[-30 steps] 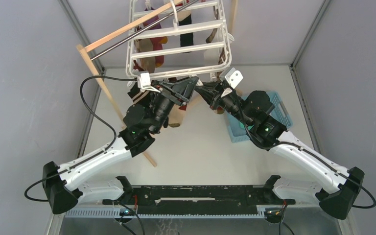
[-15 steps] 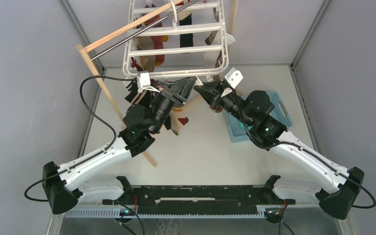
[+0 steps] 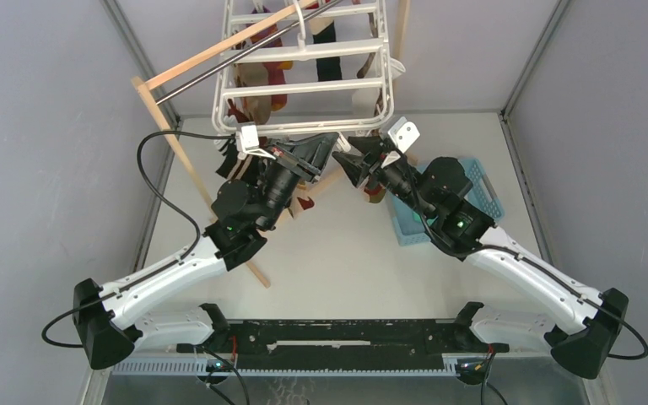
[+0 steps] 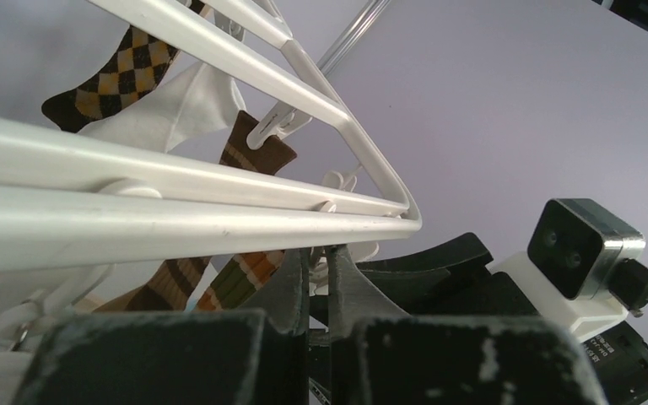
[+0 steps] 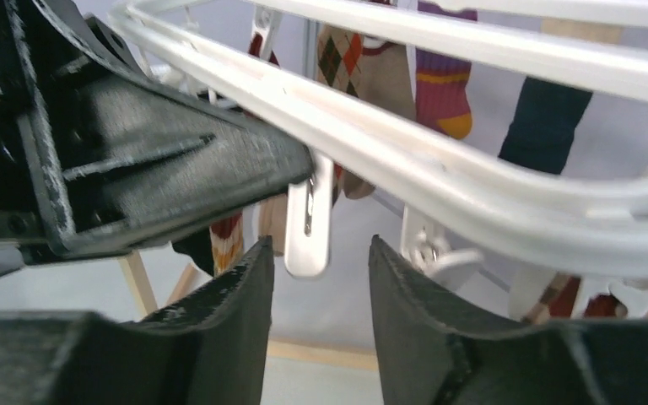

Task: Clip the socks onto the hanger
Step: Open the clamp at the hanger, then pick up the sock from the bin.

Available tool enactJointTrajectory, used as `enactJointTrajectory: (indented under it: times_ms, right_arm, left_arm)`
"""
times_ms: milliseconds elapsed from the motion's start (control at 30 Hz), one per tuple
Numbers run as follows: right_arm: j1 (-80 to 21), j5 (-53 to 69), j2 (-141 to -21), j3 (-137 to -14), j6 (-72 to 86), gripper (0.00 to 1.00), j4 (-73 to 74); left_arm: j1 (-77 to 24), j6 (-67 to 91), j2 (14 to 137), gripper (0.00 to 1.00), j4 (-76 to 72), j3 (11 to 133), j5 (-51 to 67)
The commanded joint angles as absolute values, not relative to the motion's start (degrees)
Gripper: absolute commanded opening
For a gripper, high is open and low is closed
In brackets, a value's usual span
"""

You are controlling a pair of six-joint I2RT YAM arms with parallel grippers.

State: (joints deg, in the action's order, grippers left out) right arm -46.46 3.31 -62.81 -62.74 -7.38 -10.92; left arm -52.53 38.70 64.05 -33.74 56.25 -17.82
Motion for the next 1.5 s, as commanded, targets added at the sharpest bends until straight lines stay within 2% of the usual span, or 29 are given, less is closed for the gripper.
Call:
enactJointTrajectory:
  times_ms: [0,167,333,433,533,633,800,1000,1200,1467]
  right_arm:
    - [-45.64,0.04,-59.01,-59.15,-7.28,0.54,-11.81]
    - [-40.13,-2.68,-50.12,-45.59,-2.83,0.57,-15.34]
    - [-30.07,-5.45,-45.66,-36.82,2.97,0.58,-12.40]
    - [-21.61,-7.35,-47.26,-35.42,9.90,0.64,-9.36]
    - [-13.03,-5.84,-52.45,-35.71,17.53,0.65,-6.57]
    - [-8.65,-6.13,-58.81,-35.86,21.18,0.67,-7.03]
    - [-6.61,-9.26,-70.12,-37.72,22.37,0.69,-8.78]
    - [-6.02,-3.05,-81.50,-44.25,22.01,0.71,-5.16]
    - [-6.37,1.48,-86.60,-47.89,22.59,0.73,-2.91]
    - [-7.05,-3.01,-91.47,-52.09,25.57,0.74,4.83]
  left_arm:
    - [-51.92,38.36,62.29,0.00,-34.87,56.28,-18.22]
    - [-51.66,39.20,62.13,0.00,-35.42,55.70,-17.33]
    - [-51.42,39.86,62.01,0.00,-35.92,55.08,-16.38]
    - [-51.42,40.12,61.90,0.00,-36.48,54.44,-16.16]
    - [-51.34,40.27,61.88,0.00,-36.63,54.11,-15.81]
    - [-51.33,40.07,61.71,0.00,-36.74,53.58,-15.41]
    - [-51.33,39.38,61.31,0.00,-36.74,52.91,-15.38]
    - [-51.37,39.12,61.42,0.00,-36.76,52.99,-14.97]
    - [-51.33,39.02,61.27,0.00,-36.74,52.95,-14.94]
    - [-51.29,38.77,60.82,0.00,-36.74,52.74,-15.45]
